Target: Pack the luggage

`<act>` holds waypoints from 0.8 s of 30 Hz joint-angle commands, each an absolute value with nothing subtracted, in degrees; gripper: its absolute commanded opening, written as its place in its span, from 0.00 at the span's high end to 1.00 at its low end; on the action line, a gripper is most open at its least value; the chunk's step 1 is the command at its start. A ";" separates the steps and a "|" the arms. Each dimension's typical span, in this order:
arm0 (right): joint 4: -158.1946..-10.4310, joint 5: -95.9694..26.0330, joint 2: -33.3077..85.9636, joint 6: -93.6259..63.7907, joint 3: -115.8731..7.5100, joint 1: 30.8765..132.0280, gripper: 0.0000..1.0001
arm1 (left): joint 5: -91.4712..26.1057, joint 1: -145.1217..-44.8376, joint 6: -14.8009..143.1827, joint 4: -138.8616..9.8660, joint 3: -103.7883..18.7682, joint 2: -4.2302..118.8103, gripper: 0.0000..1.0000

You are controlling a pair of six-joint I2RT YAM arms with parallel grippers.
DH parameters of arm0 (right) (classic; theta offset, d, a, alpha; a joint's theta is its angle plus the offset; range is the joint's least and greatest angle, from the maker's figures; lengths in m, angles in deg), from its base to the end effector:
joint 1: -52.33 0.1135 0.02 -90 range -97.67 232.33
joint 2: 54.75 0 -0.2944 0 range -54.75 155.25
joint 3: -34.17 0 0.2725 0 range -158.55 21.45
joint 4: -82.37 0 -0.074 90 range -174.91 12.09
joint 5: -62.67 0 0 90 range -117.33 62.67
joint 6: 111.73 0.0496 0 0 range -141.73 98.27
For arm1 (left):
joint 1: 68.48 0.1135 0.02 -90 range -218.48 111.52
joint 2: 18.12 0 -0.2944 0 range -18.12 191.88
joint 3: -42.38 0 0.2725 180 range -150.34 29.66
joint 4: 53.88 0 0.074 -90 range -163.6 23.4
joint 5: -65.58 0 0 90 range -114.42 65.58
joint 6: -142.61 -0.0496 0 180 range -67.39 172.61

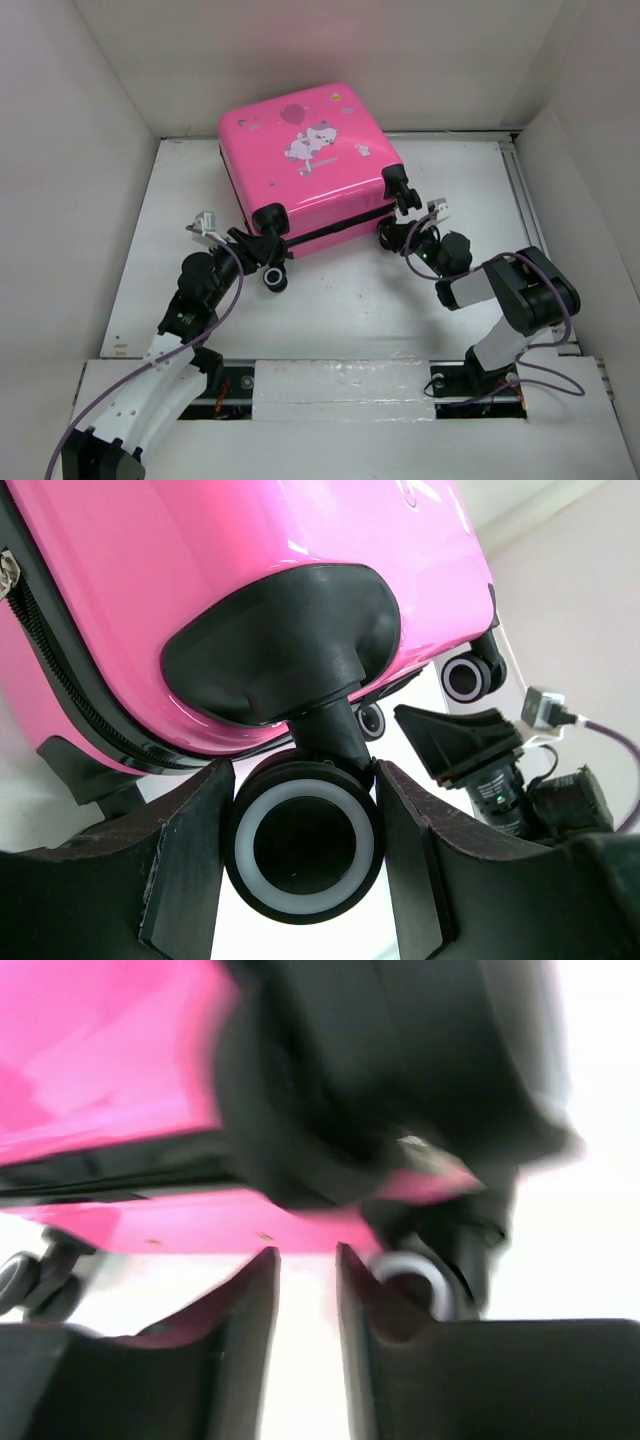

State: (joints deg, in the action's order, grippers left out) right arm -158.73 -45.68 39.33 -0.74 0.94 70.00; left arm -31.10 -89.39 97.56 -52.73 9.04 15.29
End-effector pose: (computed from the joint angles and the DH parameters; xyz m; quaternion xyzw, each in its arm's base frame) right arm 0.2761 0.1043 0.1697 -0.0928 0.6995 0.3377 0.6229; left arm 0.1567 -0.0661 0.2776 -0.1049 0.6926 -0.4216 0.5759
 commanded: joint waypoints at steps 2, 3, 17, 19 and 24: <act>-188.71 -39.37 38.41 -0.02 2.73 69.82 0.39 | -35.94 -90.01 99.19 -44.20 4.96 13.52 1.00; -188.71 -39.37 39.19 0.76 2.73 69.21 0.00 | -35.94 -90.01 99.80 -44.19 4.96 13.52 1.00; -188.71 -46.12 43.49 2.79 -4.91 62.96 0.12 | -39.36 -90.01 102.09 -38.13 7.07 14.57 1.00; -188.71 -50.15 45.00 2.27 -7.88 62.96 0.25 | -39.89 -90.01 102.09 -38.12 7.07 14.58 1.00; -188.71 -56.32 48.07 2.96 -11.85 62.43 0.61 | -39.89 -90.01 101.48 -38.74 6.54 15.11 1.00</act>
State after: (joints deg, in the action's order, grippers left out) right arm -158.07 -51.64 47.72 1.73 -7.54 63.20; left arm -33.92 -89.36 99.48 -50.61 9.04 16.80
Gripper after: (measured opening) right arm 0.412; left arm 0.494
